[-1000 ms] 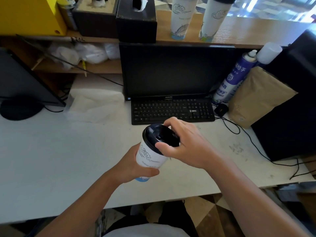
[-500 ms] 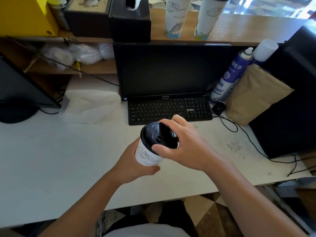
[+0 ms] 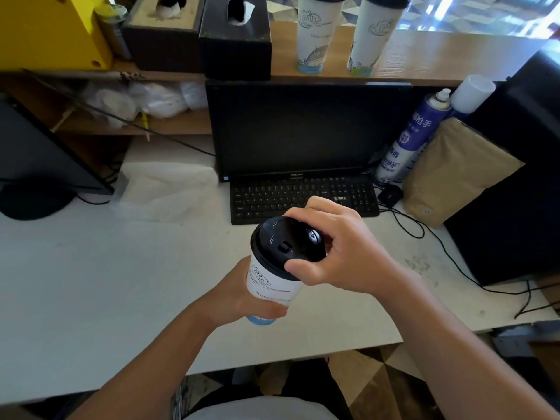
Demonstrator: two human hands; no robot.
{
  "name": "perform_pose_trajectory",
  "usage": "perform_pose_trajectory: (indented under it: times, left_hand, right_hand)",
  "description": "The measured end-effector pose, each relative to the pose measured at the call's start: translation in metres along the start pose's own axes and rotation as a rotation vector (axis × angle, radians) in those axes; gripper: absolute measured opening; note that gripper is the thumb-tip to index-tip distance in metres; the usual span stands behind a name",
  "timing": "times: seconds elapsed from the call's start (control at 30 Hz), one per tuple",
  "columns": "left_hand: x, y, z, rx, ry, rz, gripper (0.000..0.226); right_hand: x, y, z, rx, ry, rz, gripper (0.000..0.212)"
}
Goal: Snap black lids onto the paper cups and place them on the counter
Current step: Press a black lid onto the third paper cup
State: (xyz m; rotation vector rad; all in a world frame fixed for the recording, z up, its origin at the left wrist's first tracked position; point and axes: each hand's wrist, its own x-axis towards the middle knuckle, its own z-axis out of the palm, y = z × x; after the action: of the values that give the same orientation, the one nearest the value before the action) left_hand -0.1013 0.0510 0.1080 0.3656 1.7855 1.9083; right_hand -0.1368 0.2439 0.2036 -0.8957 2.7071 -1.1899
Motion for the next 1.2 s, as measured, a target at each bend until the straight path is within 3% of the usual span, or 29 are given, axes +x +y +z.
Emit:
perform_pose_trajectory:
  times: [0.23,0.4,0.57,0.77,0.87,1.0,1.2]
  left_hand:
    - [0.001,-0.006,-0.001,0.007,-0.061,-0.055,0.057]
    - [0.012,-0.026,0.004,0.167,0.259,-0.059,0.081]
    - [0.021,-0.054,0.007,0.348,0.303,-0.107,0.087]
    - [0.03,-0.064,0.006,-0.101,0.383,-0.262,0.077]
    - [0.035,-0.068,0.007,-0.36,0.519,-0.286,0.043]
    - [0.039,-0.074,0.005,-0.384,0.598,-0.367,0.029]
    - [0.048,-0.084,0.002,-0.388,0.659,-0.417,0.029]
  right_hand:
    - [0.001,0.017,0.005,0.081,-0.047,-0.011,0.051]
    - [-0.012,0.06,0.034,0.307,-0.08,0.331,0.075]
    - [-0.031,0.086,0.076,0.501,0.054,0.593,0.084]
    - [-0.034,0.103,0.102,0.513,0.132,0.736,0.079]
    - [-0.035,0.112,0.116,0.5,0.146,0.768,0.066]
    - [-0.033,0.121,0.129,0.794,0.272,0.875,0.034]
    - [-0.029,0.121,0.139,1.13,0.299,0.987,0.03]
